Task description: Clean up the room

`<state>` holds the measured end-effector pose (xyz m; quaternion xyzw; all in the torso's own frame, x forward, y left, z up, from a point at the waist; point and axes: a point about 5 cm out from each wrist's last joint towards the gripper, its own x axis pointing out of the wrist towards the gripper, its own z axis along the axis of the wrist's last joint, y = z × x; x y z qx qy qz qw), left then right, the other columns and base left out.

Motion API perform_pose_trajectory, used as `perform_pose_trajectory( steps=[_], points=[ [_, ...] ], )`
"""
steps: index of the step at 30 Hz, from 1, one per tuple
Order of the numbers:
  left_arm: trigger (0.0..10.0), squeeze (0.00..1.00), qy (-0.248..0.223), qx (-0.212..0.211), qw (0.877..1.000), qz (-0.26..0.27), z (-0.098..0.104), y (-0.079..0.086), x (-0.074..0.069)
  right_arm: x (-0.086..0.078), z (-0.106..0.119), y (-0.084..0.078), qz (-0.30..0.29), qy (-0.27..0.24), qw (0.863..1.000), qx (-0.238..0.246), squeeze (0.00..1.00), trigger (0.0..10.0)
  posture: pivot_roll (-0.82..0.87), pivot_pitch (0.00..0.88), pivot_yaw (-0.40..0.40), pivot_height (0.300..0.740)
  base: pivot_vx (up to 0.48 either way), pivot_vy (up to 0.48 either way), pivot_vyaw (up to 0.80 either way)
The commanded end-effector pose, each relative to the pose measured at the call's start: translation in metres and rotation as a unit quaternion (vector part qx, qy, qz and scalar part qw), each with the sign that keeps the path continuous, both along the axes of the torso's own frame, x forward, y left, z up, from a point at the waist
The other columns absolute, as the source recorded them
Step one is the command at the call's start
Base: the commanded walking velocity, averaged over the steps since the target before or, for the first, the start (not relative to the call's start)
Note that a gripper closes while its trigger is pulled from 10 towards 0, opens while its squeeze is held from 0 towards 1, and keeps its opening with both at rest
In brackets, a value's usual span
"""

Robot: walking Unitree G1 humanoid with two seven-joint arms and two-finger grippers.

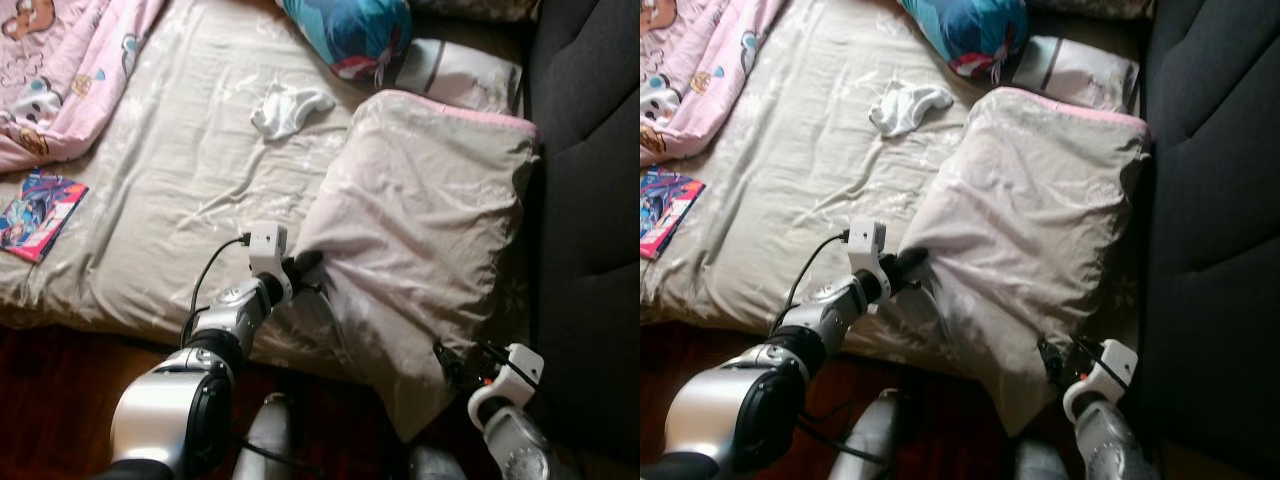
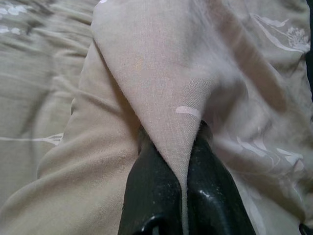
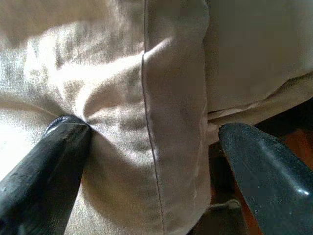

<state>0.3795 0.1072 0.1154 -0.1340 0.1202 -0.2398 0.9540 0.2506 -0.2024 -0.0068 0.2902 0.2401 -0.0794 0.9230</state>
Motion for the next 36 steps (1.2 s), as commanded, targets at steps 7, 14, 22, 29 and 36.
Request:
perform_pose_trajectory(
  steps=[7, 14, 22, 29, 36],
  points=[
    [10.0, 0.0, 0.014, -0.005, 1.0, 0.0, -0.012, 0.004, -0.006, -0.008, -0.009, 0.002, -0.014, -0.056, 0.997, 0.058, 0.0, 10.0, 0.0, 0.426, 0.08, 0.74, 0.0, 0.0, 0.0],
    [10.0, 0.0, 0.018, -0.007, 1.0, -0.002, -0.015, 0.004, -0.008, -0.014, -0.022, 0.004, -0.017, -0.054, 0.996, 0.074, 0.0, 10.0, 0.01, 0.429, 0.088, 0.74, 0.0, 0.0, 0.0],
    [10.0, 0.0, 0.02, -0.004, 1.0, -0.002, -0.017, 0.006, -0.009, -0.026, -0.041, 0.022, 0.03, 0.012, 0.998, 0.051, 0.0, 0.0, 0.03, 0.434, 0.096, 0.74, 0.0, 0.0, 0.0],
    [10.0, 0.0, 0.02, -0.003, 1.0, -0.002, -0.017, 0.007, -0.01, -0.024, -0.042, 0.029, 0.041, -0.005, 0.998, 0.051, 0.0, 0.0, 0.04, 0.436, 0.1, 0.74, 0.0, 0.0, 0.0],
    [10.0, 0.0, 0.022, 0.0, 1.0, -0.001, -0.019, 0.008, -0.01, -0.016, -0.035, 0.029, 0.0, -0.039, 0.998, 0.054, 0.0, 0.0, 0.04, 0.436, 0.102, 0.74, 0.0, 0.0, 0.0]
  ],
)
